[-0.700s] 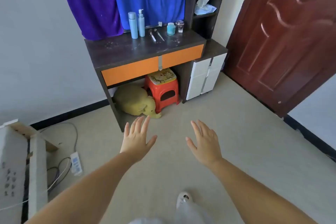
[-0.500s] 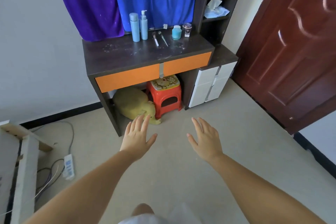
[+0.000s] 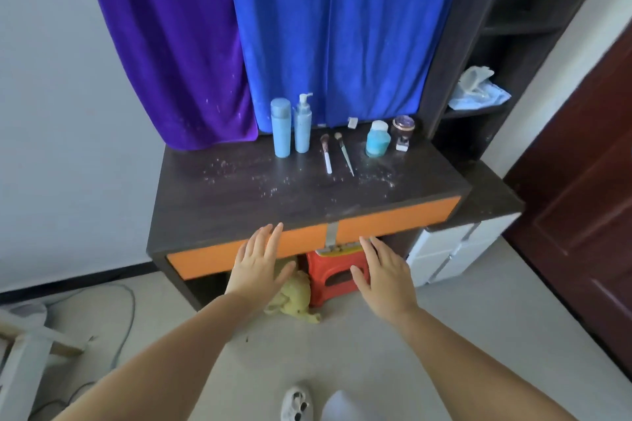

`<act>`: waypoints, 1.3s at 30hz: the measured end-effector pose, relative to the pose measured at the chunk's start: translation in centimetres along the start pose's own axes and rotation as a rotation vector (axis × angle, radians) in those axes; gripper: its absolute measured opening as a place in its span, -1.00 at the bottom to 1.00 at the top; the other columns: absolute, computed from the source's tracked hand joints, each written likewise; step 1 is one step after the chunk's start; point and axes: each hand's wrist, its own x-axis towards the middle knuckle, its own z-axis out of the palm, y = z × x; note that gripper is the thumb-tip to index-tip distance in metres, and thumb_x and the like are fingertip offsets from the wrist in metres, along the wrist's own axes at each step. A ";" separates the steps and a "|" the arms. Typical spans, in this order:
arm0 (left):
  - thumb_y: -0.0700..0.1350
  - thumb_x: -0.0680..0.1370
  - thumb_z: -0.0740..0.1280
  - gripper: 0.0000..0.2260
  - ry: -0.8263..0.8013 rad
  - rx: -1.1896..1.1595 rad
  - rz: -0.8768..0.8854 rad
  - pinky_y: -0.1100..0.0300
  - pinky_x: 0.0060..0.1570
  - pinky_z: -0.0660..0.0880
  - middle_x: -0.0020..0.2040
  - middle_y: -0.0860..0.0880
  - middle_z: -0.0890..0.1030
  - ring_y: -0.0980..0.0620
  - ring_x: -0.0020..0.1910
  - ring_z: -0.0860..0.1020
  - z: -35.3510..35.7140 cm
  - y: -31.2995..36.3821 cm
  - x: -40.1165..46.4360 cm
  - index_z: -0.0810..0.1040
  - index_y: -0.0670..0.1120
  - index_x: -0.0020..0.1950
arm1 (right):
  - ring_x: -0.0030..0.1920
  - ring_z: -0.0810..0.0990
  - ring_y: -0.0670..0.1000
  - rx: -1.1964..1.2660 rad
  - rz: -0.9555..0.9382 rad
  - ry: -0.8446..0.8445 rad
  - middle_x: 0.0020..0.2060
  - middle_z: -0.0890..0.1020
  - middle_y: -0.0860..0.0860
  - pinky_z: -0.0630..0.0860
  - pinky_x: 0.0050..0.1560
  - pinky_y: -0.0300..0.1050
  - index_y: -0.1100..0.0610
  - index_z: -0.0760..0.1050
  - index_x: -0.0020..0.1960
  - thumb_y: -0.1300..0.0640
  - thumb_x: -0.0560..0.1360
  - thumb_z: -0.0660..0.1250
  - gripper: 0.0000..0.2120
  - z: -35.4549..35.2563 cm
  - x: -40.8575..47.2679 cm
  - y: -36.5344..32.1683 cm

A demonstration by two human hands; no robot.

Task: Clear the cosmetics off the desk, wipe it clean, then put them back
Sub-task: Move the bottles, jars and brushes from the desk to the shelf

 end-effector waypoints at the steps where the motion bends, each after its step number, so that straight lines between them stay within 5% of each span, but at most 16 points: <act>1: 0.28 0.45 -0.09 -0.29 0.015 -0.006 -0.005 0.00 0.42 0.05 0.50 -0.08 0.14 -0.08 0.47 0.09 -0.4 -0.4 2.3 -0.02 -0.05 0.52 | 0.37 0.38 0.13 0.010 0.000 0.013 0.37 0.42 0.13 0.38 0.28 0.16 0.10 0.28 0.42 -0.20 0.48 -0.06 -0.37 -0.4 2.4 -0.1; 6: 0.23 0.46 0.03 -0.32 0.102 -0.036 -0.069 0.00 0.37 0.19 0.42 -0.13 0.29 -0.11 0.42 0.22 -1.2 -1.8 11.2 0.10 -0.11 0.49 | 0.45 0.24 0.11 0.036 -0.077 0.005 0.45 0.29 0.09 0.20 0.41 0.10 0.07 0.16 0.48 -0.23 0.46 -0.15 -0.33 -0.9 12.3 -0.3; 11: 0.07 0.54 0.24 -0.35 0.134 -0.133 -0.212 0.07 0.38 0.14 0.46 -0.09 0.19 -0.05 0.45 0.14 -0.6 -2.0 19.2 -0.01 -0.07 0.51 | 0.45 0.24 0.10 0.086 -0.167 -0.029 0.47 0.25 0.10 0.18 0.42 0.00 0.10 0.13 0.49 -0.07 0.58 0.11 -0.46 -0.4 23.1 0.1; 19: -0.01 0.52 0.30 -0.32 0.244 -0.455 -0.542 0.00 0.32 0.27 0.47 -0.05 0.17 -0.03 0.44 0.16 1.4 -1.2 29.9 -0.01 -0.03 0.51 | 0.48 0.16 0.04 0.427 -0.205 -0.195 0.47 0.22 0.11 0.20 0.39 -0.12 0.15 0.08 0.49 -0.04 0.51 0.29 -0.32 2.0 37.5 -0.8; 25: -0.09 0.48 0.32 -0.49 0.380 -0.668 -0.656 0.00 0.16 0.42 0.28 0.02 0.44 -0.01 0.23 0.42 3.1 -1.8 33.9 0.20 0.10 0.36 | 0.14 0.40 -0.15 0.734 -0.217 -0.245 0.23 0.49 0.03 0.31 0.08 -0.35 0.15 0.29 0.35 0.12 0.40 0.45 -0.41 4.1 41.7 -2.5; 35: -0.06 0.47 0.35 -0.58 0.306 -0.719 -0.677 -0.03 0.12 0.47 0.15 0.04 0.53 -0.02 0.08 0.55 2.8 -2.7 34.6 0.25 0.04 0.25 | -0.01 0.53 -0.04 0.814 -0.194 -0.198 0.02 0.60 0.07 0.35 -0.05 -0.37 0.20 0.41 0.18 0.16 0.41 0.45 -0.60 3.8 42.5 -2.6; 39: -0.03 0.46 0.36 -0.61 0.330 -0.728 -0.597 -0.09 0.12 0.47 0.15 0.03 0.53 -0.02 0.09 0.55 0.9 -1.0 33.8 0.27 0.07 0.21 | -0.02 0.60 0.04 0.855 -0.140 -0.163 -0.10 0.60 -0.02 0.53 0.05 -0.04 0.08 0.43 0.11 0.09 0.39 0.46 -0.64 1.1 41.6 -1.7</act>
